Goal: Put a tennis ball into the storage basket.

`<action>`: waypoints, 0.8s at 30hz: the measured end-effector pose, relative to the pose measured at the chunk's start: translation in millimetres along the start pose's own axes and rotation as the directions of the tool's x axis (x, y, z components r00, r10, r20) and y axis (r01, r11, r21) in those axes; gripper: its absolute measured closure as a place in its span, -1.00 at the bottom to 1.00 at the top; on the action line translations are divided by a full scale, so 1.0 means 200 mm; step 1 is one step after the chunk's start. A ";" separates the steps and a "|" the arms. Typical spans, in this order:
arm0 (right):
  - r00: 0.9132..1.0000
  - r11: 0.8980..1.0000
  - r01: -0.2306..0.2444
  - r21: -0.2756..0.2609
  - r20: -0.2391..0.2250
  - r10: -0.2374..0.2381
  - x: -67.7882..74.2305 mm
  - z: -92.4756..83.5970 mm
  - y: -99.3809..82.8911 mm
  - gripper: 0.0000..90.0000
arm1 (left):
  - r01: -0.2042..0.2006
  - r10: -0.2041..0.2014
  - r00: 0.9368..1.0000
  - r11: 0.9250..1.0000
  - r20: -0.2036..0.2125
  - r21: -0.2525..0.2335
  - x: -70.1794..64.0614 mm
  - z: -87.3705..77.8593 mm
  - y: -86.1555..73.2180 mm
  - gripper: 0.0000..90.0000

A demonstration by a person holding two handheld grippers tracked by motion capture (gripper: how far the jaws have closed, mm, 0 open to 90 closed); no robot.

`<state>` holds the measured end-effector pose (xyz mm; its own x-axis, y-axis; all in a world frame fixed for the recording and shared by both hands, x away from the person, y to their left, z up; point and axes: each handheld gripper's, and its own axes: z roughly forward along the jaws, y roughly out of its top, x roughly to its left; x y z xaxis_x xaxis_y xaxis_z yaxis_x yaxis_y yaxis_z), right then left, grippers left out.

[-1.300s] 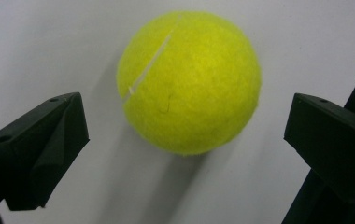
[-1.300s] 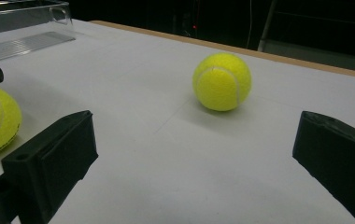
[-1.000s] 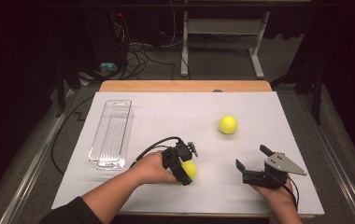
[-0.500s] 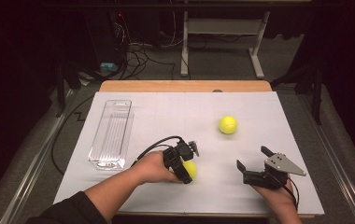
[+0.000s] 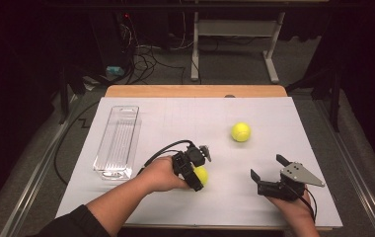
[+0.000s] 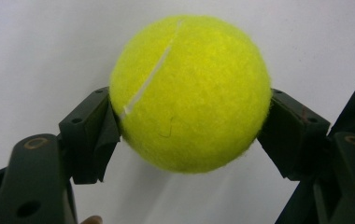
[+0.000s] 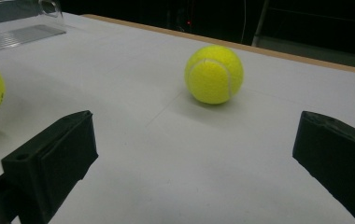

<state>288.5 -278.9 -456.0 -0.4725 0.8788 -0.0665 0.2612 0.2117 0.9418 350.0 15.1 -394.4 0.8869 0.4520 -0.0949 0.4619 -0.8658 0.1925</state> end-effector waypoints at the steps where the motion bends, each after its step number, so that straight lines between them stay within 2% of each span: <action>1: 1.000 1.000 -0.001 -0.001 0.002 0.001 0.00 0.00 0.00 -1.00 | -0.002 0.002 1.000 1.000 -0.003 -0.004 0.00 -0.01 0.00 -0.41; 4: 1.000 1.000 0.001 0.003 0.003 -0.001 0.00 0.00 0.00 -1.00 | -0.001 0.000 1.000 1.000 -0.010 -0.005 0.01 -0.06 0.00 -0.41; 10: 1.000 1.000 0.000 0.003 0.004 0.000 -0.01 0.00 0.00 -1.00 | 0.041 -0.041 0.999 0.999 -0.017 -0.004 0.06 -0.12 -0.03 -0.41; 18: 1.000 1.000 -0.013 0.008 -0.001 0.013 -0.02 0.00 -0.01 -1.00 | 0.070 -0.069 0.997 0.998 -0.032 0.011 0.12 -0.18 -0.06 -0.41; 24: 1.000 1.000 -0.013 0.008 -0.004 0.013 -0.01 0.00 -0.01 -1.00 | 0.095 -0.095 0.995 0.995 -0.028 0.015 0.16 -0.25 -0.10 -0.41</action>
<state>289.8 -281.5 -458.4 -0.4720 0.8800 -0.0526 0.2743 0.2034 0.9399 369.9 57.2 -352.7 0.8386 0.5380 -0.0853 0.5444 -0.8219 0.1676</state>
